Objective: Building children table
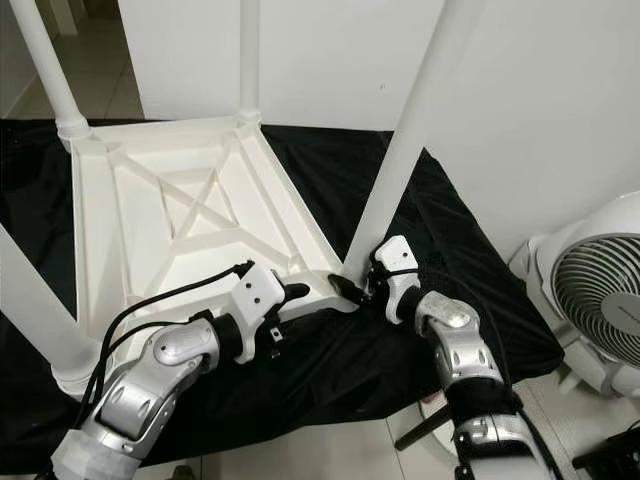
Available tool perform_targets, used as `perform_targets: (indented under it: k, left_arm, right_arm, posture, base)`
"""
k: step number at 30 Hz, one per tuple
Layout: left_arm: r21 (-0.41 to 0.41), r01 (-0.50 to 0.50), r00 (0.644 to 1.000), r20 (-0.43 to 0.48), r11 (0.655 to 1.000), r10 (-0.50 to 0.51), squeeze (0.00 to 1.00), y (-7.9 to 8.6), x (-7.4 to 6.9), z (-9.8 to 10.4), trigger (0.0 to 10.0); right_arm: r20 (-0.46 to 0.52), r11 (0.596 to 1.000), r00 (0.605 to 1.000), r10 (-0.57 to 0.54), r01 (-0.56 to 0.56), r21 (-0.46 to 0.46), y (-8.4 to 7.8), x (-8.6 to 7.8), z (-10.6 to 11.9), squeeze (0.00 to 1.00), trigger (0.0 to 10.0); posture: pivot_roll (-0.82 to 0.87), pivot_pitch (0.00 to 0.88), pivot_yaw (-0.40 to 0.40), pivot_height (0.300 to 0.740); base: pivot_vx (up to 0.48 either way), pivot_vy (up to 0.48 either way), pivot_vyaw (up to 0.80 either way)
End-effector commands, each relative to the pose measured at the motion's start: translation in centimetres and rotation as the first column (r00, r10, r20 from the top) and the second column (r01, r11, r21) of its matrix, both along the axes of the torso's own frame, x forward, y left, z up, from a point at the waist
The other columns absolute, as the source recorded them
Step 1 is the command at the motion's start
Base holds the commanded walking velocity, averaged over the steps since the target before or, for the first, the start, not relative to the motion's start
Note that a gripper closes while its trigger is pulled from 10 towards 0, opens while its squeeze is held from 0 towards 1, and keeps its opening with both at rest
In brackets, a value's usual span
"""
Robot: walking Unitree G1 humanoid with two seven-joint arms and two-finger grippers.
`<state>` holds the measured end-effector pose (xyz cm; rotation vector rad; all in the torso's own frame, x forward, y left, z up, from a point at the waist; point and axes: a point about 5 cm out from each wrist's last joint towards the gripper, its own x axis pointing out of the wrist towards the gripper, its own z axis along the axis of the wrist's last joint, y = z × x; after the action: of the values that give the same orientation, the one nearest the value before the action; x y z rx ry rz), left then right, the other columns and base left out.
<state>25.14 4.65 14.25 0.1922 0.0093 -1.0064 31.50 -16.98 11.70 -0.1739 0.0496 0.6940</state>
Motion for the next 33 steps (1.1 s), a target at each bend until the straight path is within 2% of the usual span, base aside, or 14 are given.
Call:
perform_targets:
  k: [1, 2, 5, 8, 9, 11, 12, 14, 16, 19, 23, 24, 29, 33]
  left_arm:
    - [-0.005, -0.008, 1.000, -0.018, 1.000, 0.007, 0.00, -0.2, -0.2, -0.2, 10.0]
    - [-0.005, -0.008, 1.000, -0.018, 1.000, 0.007, 0.00, -0.2, -0.2, -0.2, 10.0]
    - [-0.008, -0.007, 1.000, -0.024, 1.000, 0.007, 0.00, -0.2, -0.4, -0.3, 10.0]
    - [-0.009, -0.006, 1.000, -0.025, 1.000, 0.006, 0.00, -0.2, -0.4, -0.3, 10.0]
    - [-0.009, -0.001, 1.000, -0.026, 1.000, 0.001, 0.00, -0.3, -0.4, -0.3, 10.0]
    - [-0.011, 0.008, 1.000, -0.027, 1.000, -0.009, 0.00, -0.5, -0.4, -0.3, 10.0]
    - [-0.011, 0.008, 1.000, -0.027, 1.000, -0.009, 0.00, -0.5, -0.4, -0.3, 10.0]
    - [-0.012, 0.014, 0.999, -0.028, 1.000, -0.014, 0.00, -0.5, -0.4, -0.2, 10.0]
    - [-0.011, 0.016, 0.999, -0.029, 1.000, -0.016, 0.00, -0.5, -0.4, -0.2, 10.0]
    - [-0.010, 0.020, 0.999, -0.029, 1.000, -0.020, 0.00, -0.5, -0.4, -0.2, 10.0]
    - [-0.009, 0.022, 0.999, -0.031, 1.000, -0.022, 0.00, -0.6, -0.4, -0.3, 10.0]
    - [-0.009, 0.022, 0.999, -0.032, 1.000, -0.022, 0.00, -0.6, -0.4, -0.3, 10.0]
    - [-0.010, 0.020, 0.999, -0.030, 1.000, -0.021, 0.00, -0.6, -0.4, -0.2, 10.0]
    - [-0.014, 0.017, 0.999, -0.029, 1.000, -0.017, 0.00, -0.6, -0.3, -0.2, 10.0]
  right_arm:
    - [-0.015, 0.997, 0.997, -0.069, 0.069, -0.024, 0.0, -0.1, -0.5, 0.00, 10.0]
    - [-0.015, 0.997, 0.997, -0.069, 0.069, -0.024, 0.0, -0.1, -0.5, 0.00, 10.0]
    - [0.001, 0.972, 0.973, -0.232, 0.231, 0.048, 0.7, -0.7, 0.3, 0.00, 10.0]
    - [0.000, 0.954, 0.957, -0.291, 0.290, 0.074, 0.9, -0.9, 0.4, 0.00, 10.0]
    - [-0.009, 0.922, 0.927, -0.375, 0.374, 0.102, 1.1, -1.2, 0.5, 0.00, 10.0]
    - [-0.038, 0.817, 0.828, -0.559, 0.558, 0.145, 1.3, -1.8, 0.5, 0.00, 10.0]
    - [-0.038, 0.817, 0.828, -0.559, 0.558, 0.145, 1.3, -1.8, 0.5, 0.00, 10.0]
    - [-0.071, 0.750, 0.766, -0.639, 0.641, 0.162, 1.6, -2.3, 0.4, 0.00, 10.0]
    - [-0.087, 0.734, 0.752, -0.654, 0.658, 0.166, 2.0, -2.6, 0.4, 0.00, 10.0]
    - [-0.092, 0.742, 0.760, -0.643, 0.649, 0.168, 2.8, -2.8, 0.5, 0.00, 10.0]
    - [-0.104, 0.734, 0.754, -0.648, 0.656, 0.176, 2.6, -2.8, 0.8, 0.00, 10.0]
    - [-0.110, 0.739, 0.761, -0.640, 0.648, 0.186, 2.6, -2.7, 0.9, 1.00, 10.0]
    - [-0.117, 0.778, 0.805, -0.582, 0.592, 0.210, 3.0, -2.7, 1.3, 1.00, 10.0]
    - [-0.087, 0.833, 0.855, -0.511, 0.518, 0.196, 2.6, -2.4, 1.8, 1.00, 10.0]
  posture:
    - [0.09, 0.000, -0.099, 0.740]
    - [0.09, 0.000, -0.099, 0.740]
    - [0.09, 0.001, -0.098, 0.740]
    - [0.09, 0.002, -0.095, 0.740]
    - [0.08, 0.003, -0.093, 0.740]
    - [0.08, 0.004, -0.088, 0.740]
    - [0.08, 0.004, -0.088, 0.740]
    - [0.08, 0.006, -0.084, 0.740]
    - [0.07, 0.007, -0.082, 0.740]
    - [0.07, 0.006, -0.081, 0.740]
    - [0.07, 0.003, -0.083, 0.740]
    - [0.07, 0.001, -0.085, 0.740]
    - [0.08, 0.000, -0.089, 0.740]
    - [0.08, 0.000, -0.093, 0.740]
  base:
    - [0.000, 0.000, 0.00]
    - [0.000, 0.000, 0.00]
    - [0.000, 0.000, 0.00]
    - [0.000, 0.000, 0.00]
    - [0.000, 0.000, 0.00]
    - [0.000, 0.000, 0.00]
    - [0.000, 0.000, 0.00]
    - [0.000, 0.000, 0.00]
    - [0.000, 0.000, 0.00]
    - [0.000, 0.000, 0.00]
    - [0.000, 0.000, 0.00]
    - [0.000, 0.000, 0.00]
    - [0.000, 0.000, 0.00]
    - [0.000, 0.000, 0.00]
